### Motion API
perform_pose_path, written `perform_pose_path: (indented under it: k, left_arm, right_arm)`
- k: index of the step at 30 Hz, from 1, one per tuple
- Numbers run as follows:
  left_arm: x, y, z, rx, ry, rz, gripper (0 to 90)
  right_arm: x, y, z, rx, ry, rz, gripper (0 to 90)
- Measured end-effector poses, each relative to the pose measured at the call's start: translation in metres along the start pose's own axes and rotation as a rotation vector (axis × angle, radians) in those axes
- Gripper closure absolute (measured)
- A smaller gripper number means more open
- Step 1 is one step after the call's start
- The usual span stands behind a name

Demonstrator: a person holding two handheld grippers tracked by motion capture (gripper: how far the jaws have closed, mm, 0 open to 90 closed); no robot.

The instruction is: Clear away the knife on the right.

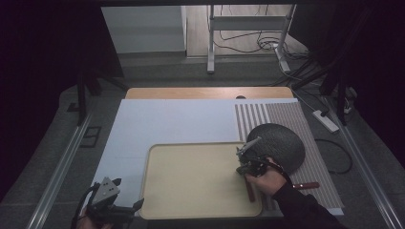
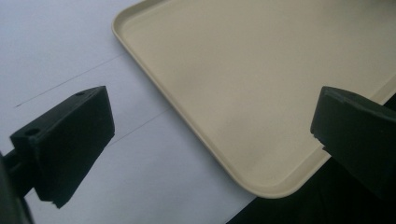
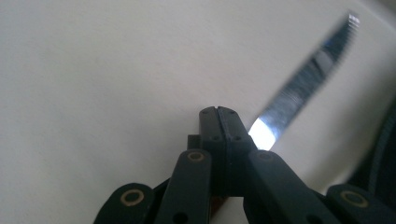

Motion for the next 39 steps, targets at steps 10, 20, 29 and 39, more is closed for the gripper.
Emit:
perform_pose_path:
  k: [10,20,29,39]
  left_arm:
    - [0.0,0.0,0.0,0.002,0.0,0.0,0.0]
    - [0.0,-0.001,0.0,0.008,0.002,-0.002,0.0]
    - [0.0,-0.002,-0.001,0.017,0.007,-0.005,0.0]
    - [0.0,-0.002,-0.001,0.017,0.007,-0.004,0.0]
  right_arm:
    - [0.006,0.012,-0.007,-0.053,-0.008,-0.007,89.4]
    - [0.006,0.012,-0.006,-0.056,0.009,0.002,79.8]
    - [0.013,0.008,-0.001,-0.042,0.063,0.004,68.2]
    - [0.019,0.008,0.003,-0.041,0.11,0.001,48.3]
Point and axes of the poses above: each handheld gripper's, and its own axes: x roughly backward along the jaws, z roughly out of its top, y roughly to its right, the point moved 2 cm from there along -x, roughly forward along the jaws, and after that the axes turned 5 degrees about -x, right-handed, at the moved point
